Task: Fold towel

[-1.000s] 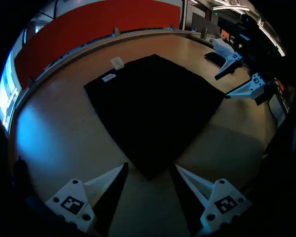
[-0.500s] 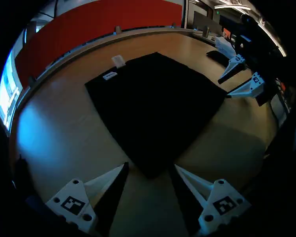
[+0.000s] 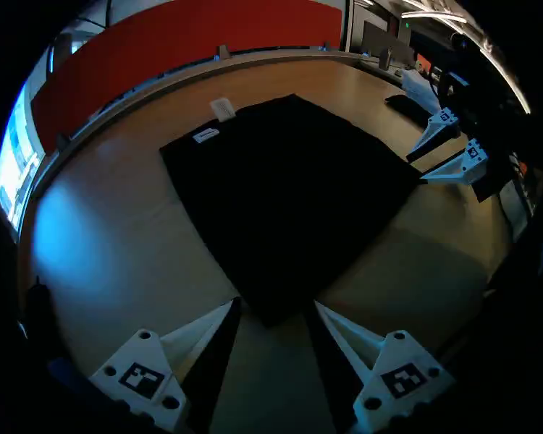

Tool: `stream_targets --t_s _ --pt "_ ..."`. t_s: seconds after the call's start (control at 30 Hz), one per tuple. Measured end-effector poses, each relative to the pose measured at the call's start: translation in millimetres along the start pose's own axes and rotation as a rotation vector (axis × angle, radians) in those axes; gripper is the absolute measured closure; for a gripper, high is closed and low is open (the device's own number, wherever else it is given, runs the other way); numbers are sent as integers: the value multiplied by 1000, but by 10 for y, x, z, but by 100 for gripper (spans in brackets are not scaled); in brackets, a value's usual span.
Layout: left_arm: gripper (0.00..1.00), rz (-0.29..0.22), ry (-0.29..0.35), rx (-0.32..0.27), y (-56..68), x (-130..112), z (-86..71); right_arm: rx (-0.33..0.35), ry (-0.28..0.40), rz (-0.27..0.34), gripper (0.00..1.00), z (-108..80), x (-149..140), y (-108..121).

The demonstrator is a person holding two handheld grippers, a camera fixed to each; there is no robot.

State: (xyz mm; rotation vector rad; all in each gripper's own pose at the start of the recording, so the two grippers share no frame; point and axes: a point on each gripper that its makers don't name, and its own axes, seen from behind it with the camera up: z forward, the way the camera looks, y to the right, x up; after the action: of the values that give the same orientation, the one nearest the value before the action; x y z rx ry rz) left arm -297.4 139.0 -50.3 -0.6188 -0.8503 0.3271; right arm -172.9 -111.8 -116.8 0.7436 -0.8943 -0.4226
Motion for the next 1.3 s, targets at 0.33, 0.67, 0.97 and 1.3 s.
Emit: stream_targets --t_s 0.33,0.67,0.97,1.3 --pt "45 -8 -8 4 35 -2 -3 9 4 3 62 -22 6 -55" --pt "49 -15 -18 1 65 -3 -11 -1 4 10 71 -4 21 -62" --pt "81 -61 -13 32 -1 -3 0 -4 5 19 74 4 24 -67" --pt "88 -55 -4 -2 126 22 -10 -7 26 28 82 -43 127 -55"
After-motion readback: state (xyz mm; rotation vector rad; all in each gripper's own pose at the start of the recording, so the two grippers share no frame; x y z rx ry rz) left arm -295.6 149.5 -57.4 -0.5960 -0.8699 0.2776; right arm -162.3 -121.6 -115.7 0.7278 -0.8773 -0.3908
